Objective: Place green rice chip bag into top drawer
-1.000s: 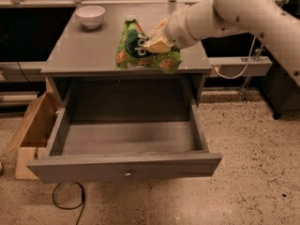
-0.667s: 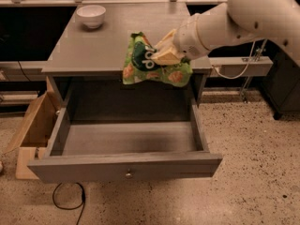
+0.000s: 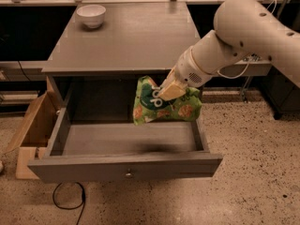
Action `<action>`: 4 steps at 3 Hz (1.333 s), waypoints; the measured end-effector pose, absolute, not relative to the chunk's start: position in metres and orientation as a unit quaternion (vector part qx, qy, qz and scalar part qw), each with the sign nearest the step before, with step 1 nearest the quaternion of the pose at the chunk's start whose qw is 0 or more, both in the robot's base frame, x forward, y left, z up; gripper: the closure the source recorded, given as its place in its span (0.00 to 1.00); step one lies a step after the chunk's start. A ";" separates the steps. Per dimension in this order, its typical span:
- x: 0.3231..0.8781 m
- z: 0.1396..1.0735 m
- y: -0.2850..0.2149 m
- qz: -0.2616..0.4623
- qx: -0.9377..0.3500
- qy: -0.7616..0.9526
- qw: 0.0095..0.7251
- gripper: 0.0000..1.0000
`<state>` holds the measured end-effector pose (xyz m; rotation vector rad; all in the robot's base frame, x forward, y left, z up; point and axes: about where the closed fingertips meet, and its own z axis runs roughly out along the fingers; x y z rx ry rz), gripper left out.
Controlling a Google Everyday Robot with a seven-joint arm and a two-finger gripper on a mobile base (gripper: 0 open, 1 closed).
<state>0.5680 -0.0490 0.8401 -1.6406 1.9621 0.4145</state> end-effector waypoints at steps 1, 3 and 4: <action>0.568 0.840 -0.049 0.154 -0.609 0.729 0.271 0.75; 0.574 0.826 -0.045 0.148 -0.615 0.728 0.263 0.28; 0.579 0.794 -0.042 0.163 -0.612 0.731 0.253 0.05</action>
Offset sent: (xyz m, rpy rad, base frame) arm -0.0003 0.0000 0.0000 -0.0001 0.0009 0.0005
